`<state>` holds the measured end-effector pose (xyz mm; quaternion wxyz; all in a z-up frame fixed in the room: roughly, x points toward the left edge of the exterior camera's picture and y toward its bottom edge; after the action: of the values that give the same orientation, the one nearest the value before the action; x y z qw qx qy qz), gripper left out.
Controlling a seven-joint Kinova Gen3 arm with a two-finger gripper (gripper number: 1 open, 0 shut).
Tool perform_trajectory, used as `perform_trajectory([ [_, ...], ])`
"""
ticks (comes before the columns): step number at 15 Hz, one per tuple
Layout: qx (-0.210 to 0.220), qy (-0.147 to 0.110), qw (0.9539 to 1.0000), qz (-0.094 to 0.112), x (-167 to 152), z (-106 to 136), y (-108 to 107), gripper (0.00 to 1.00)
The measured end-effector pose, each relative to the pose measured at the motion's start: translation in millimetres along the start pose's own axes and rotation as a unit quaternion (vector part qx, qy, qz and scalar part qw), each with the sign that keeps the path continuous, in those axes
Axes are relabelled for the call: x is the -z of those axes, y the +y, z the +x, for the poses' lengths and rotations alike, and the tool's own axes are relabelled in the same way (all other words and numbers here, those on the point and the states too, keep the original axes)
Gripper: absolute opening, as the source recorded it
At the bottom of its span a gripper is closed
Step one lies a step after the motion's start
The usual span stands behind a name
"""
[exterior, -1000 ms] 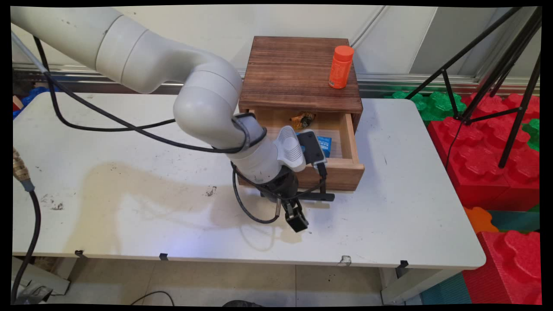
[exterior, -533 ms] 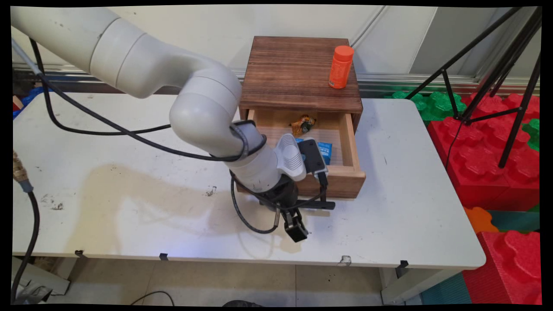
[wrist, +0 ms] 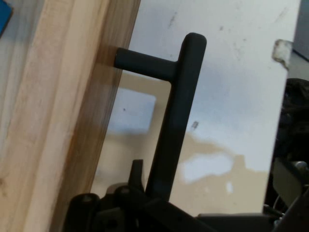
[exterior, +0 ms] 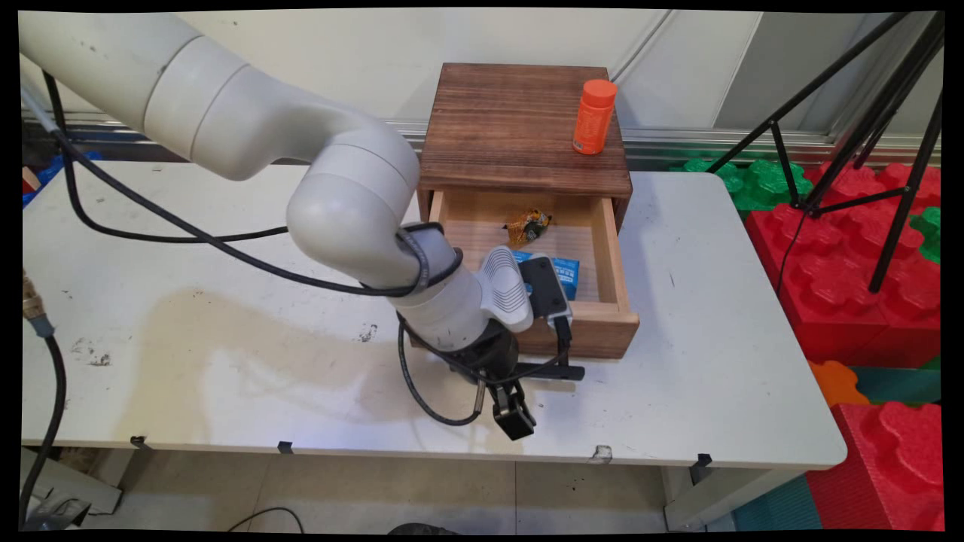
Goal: Open the drawer
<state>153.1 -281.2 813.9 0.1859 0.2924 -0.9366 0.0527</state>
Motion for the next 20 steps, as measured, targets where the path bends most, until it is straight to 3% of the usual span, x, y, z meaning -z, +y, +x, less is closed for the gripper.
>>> perform_trajectory([
  [20,-0.006,-0.010,0.9997,-0.019,12,-8,34,1.00],
])
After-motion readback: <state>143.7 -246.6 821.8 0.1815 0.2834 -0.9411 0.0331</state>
